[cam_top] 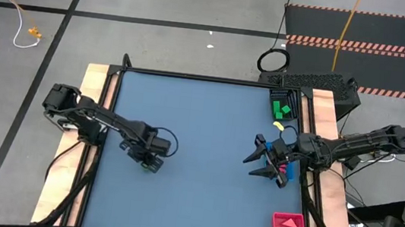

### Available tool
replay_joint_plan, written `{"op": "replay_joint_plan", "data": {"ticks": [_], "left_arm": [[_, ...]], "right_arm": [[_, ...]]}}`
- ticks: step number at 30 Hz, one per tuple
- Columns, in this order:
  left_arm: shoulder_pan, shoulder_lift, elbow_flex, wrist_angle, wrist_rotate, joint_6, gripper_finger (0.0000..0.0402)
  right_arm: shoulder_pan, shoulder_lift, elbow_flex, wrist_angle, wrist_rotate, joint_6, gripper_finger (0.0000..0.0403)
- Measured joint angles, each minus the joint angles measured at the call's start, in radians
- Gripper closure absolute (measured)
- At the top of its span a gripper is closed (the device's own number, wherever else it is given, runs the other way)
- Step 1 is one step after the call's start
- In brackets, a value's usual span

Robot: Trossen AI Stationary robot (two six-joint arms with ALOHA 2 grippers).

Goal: Sort & place blocks by color
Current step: Put the green block into the black bin

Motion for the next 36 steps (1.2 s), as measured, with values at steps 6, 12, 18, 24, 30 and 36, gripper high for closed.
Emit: {"op": "replay_joint_plan", "data": {"ticks": [6,12,18,24,30,36], "left_arm": [[0.013,-0.005,0.000,0.086,-0.013,0.017,0.0247],[0.020,-0.010,0.000,0.164,-0.009,0.025,0.0247],[0.028,-0.011,0.000,0.282,0.011,0.011,0.0247],[0.027,-0.011,0.000,0.240,0.003,-0.017,0.0247],[0.032,-0.011,0.000,0.242,-0.051,-0.058,0.0247],[0.032,-0.011,0.000,0.304,-0.062,-0.083,0.0247]], "right_arm": [[0.000,0.000,0.000,-0.001,0.000,0.000,0.0204],[0.000,0.000,0.000,-0.003,0.000,0.000,0.0204],[0.000,0.000,0.000,-0.005,0.000,0.000,0.0204],[0.000,0.000,0.000,-0.006,0.000,0.000,0.0204],[0.000,0.000,0.000,-0.006,0.000,0.001,0.0204],[0.000,0.000,0.000,-0.006,0.000,0.000,0.0204]]}}
